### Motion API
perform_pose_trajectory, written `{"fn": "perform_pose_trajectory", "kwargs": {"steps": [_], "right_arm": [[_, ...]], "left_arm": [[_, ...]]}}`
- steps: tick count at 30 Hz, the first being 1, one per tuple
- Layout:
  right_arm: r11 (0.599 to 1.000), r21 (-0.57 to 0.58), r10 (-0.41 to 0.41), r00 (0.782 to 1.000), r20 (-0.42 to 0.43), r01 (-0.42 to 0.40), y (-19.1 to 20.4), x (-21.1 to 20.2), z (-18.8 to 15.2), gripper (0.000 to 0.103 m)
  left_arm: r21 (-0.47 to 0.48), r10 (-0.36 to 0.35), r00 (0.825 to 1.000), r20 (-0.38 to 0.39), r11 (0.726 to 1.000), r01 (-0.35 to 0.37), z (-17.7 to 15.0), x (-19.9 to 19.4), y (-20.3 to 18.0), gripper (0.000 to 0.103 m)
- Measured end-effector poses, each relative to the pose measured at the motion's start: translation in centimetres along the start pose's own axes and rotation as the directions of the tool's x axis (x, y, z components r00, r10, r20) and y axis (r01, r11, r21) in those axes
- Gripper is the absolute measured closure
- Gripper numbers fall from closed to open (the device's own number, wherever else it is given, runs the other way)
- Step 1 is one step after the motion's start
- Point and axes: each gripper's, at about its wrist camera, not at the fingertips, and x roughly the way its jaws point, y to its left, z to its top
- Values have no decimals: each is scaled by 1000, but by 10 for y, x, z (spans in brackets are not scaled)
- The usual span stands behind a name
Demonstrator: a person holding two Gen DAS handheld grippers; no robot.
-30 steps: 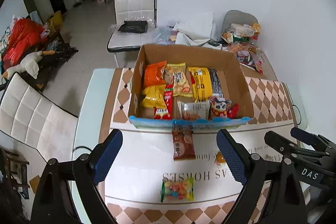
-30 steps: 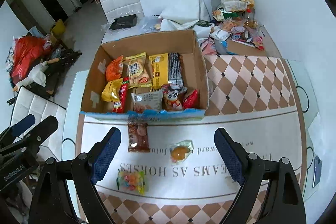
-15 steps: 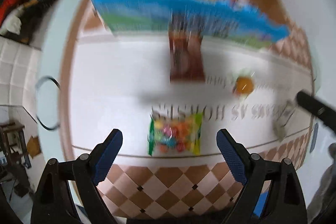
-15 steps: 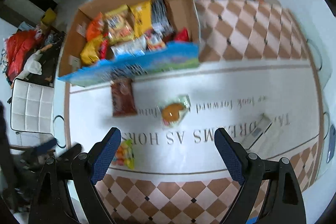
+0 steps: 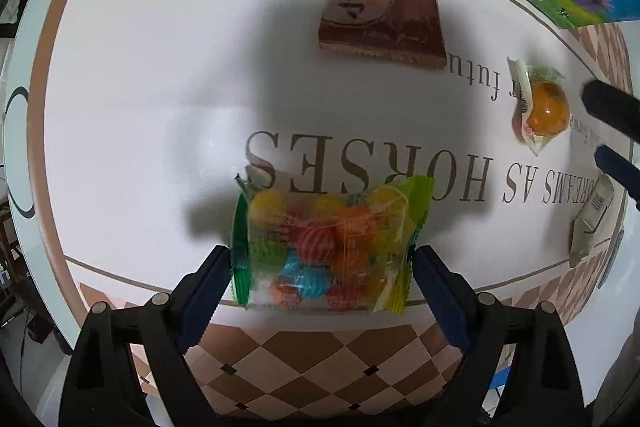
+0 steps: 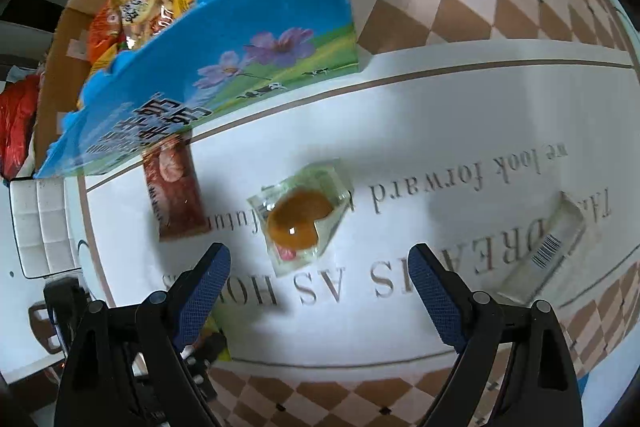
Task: Organize snacks
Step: 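Grasp the clear candy-ball bag with left tool while right tool grasps round cake packet, then carry the candy bag and cake packet into the box and open both tools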
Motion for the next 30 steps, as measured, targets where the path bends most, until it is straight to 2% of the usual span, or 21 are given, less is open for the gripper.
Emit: {"fn": "perform_pose_trajectory", "kwargs": {"steps": [4,7,11,13,14,21,25,30], "right_arm": [[1000,5,-8,1000,-28,8,6,19,10,13],[1000,19,-15,998,-53,16,9,31,16,20],[999,18,-30,997,-71,31,13,41,19,41],[1000,10,-22,997,-74,23,15,44,15,55],[999,-3,-44,997,-68,43,19,43,14,58],[998,-38,-44,997,-65,42,29,43,2,58],[998,-51,-27,997,-66,24,25,35,-11,58],[998,-63,6,998,-61,-10,20,19,-31,59]], "left_arm": [[8,7,1000,-1,1000,-7,1,6,-3,11],[17,23,999,24,1000,-23,0,6,-7,17],[21,44,998,52,999,-45,3,3,-17,23],[17,47,997,68,999,-48,1,0,-19,29],[17,42,997,68,999,-43,0,-1,-20,31],[10,13,997,72,1000,-14,7,-17,-3,41],[9,-11,997,81,1000,10,1,-28,2,42],[21,-60,990,127,998,57,-10,-60,2,42]]}}
